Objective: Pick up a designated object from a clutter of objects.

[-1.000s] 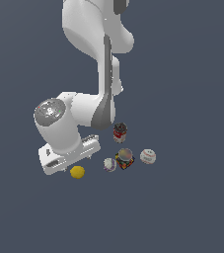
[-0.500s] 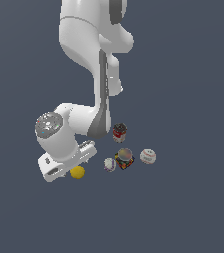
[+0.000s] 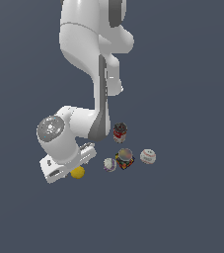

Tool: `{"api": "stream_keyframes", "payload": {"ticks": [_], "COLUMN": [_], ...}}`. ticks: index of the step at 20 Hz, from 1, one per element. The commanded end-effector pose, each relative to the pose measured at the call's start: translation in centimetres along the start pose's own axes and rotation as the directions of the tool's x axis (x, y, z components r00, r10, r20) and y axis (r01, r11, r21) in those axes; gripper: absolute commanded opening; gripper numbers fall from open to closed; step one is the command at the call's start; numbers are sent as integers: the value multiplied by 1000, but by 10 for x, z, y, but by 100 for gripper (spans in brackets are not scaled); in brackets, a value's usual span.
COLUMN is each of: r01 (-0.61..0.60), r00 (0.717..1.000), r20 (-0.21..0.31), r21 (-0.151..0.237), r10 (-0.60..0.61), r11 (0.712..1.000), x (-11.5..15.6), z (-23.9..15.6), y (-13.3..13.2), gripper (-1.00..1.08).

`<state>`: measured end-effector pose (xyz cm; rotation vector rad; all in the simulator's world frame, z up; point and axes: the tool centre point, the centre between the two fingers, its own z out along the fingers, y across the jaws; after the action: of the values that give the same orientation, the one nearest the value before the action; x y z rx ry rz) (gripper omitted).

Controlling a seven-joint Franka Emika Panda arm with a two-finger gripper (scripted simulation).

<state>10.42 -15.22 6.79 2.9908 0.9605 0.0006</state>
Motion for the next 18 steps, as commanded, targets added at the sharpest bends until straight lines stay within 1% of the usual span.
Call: {"api": "stream_keyframes", "payload": {"ticks": [1, 6, 11, 12, 18], "r01": [1, 3, 3, 3, 3], "r00": [1000, 1000, 1000, 1000, 1000], "r20": [1, 0, 0, 0, 0], "r21": [1, 1, 0, 0, 0], "r10": [-1, -3, -3, -3, -3], "r11": [1000, 1000, 1000, 1000, 1000], "x": [-1, -1, 0, 0, 0], "z": [12, 35, 40, 40, 40], "y": [0, -1, 0, 0, 0], "gripper": [100, 100, 100, -100, -100]}}
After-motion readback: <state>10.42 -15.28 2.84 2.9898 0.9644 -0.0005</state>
